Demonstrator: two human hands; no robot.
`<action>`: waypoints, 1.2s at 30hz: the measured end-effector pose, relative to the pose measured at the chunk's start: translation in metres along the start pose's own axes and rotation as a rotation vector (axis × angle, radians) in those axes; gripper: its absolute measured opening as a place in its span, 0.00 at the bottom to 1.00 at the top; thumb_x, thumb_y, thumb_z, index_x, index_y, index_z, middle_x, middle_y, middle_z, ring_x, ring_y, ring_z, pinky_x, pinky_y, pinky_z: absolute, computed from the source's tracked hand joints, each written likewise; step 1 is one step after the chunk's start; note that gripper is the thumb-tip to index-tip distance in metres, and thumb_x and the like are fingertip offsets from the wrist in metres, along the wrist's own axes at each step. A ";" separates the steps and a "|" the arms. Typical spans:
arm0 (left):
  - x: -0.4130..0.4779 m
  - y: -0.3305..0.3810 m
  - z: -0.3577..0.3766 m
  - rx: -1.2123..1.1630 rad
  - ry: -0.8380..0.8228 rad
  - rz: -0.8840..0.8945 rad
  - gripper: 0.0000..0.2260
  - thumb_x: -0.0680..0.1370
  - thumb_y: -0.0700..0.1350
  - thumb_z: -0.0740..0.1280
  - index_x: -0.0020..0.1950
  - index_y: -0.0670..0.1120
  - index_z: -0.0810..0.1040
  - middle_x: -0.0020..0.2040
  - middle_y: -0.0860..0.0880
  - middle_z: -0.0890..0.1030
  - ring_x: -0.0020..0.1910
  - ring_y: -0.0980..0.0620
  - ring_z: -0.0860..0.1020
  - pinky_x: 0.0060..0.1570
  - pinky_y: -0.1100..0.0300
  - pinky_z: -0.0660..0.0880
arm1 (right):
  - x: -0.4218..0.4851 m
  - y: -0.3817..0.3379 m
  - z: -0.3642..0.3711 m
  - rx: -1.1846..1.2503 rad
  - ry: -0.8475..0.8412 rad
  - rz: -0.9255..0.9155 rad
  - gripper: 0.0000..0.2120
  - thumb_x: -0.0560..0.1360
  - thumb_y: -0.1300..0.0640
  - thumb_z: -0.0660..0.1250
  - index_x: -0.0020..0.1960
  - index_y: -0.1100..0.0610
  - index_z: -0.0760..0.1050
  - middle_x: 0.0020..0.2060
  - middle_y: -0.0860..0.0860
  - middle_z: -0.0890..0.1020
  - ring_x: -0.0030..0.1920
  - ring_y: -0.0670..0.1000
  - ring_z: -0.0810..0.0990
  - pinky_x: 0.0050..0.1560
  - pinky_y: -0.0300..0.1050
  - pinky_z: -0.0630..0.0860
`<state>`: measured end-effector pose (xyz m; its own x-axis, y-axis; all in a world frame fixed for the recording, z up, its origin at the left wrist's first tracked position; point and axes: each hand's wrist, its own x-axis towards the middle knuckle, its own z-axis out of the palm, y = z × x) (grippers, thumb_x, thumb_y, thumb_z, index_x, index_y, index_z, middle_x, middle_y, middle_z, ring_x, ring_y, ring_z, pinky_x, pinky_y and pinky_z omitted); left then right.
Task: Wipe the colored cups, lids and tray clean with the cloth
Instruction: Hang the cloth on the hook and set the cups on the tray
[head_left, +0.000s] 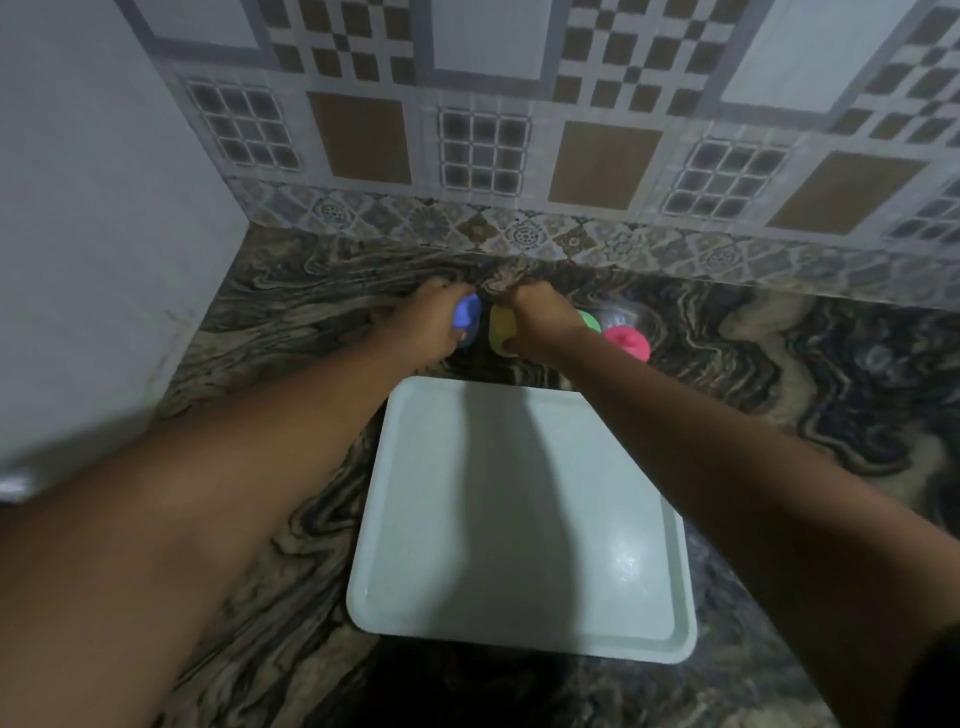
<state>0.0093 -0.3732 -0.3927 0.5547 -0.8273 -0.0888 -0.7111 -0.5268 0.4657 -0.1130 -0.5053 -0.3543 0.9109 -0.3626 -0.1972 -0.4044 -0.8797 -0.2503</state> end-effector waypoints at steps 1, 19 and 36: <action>-0.001 0.000 -0.002 -0.007 0.002 0.004 0.29 0.74 0.41 0.73 0.74 0.44 0.69 0.70 0.39 0.70 0.69 0.39 0.70 0.68 0.51 0.67 | -0.002 0.000 -0.001 0.008 0.011 0.002 0.28 0.70 0.57 0.75 0.69 0.58 0.75 0.63 0.62 0.79 0.62 0.64 0.78 0.62 0.53 0.76; -0.118 0.002 -0.023 -0.030 -0.018 0.028 0.27 0.70 0.40 0.76 0.68 0.40 0.75 0.63 0.39 0.77 0.63 0.40 0.75 0.57 0.60 0.67 | -0.082 -0.040 0.038 0.121 0.088 -0.112 0.29 0.64 0.56 0.77 0.64 0.55 0.78 0.57 0.60 0.79 0.56 0.63 0.80 0.53 0.53 0.80; -0.131 -0.002 -0.009 0.056 -0.050 -0.068 0.30 0.72 0.47 0.74 0.72 0.49 0.67 0.65 0.41 0.71 0.61 0.37 0.76 0.55 0.45 0.76 | -0.085 -0.055 0.070 0.218 0.129 -0.081 0.41 0.68 0.58 0.77 0.77 0.58 0.64 0.65 0.61 0.72 0.65 0.65 0.73 0.63 0.54 0.75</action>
<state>-0.0582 -0.2626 -0.3744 0.5813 -0.7971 -0.1634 -0.6962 -0.5913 0.4071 -0.1743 -0.4044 -0.3899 0.9383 -0.3421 -0.0497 -0.3253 -0.8252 -0.4617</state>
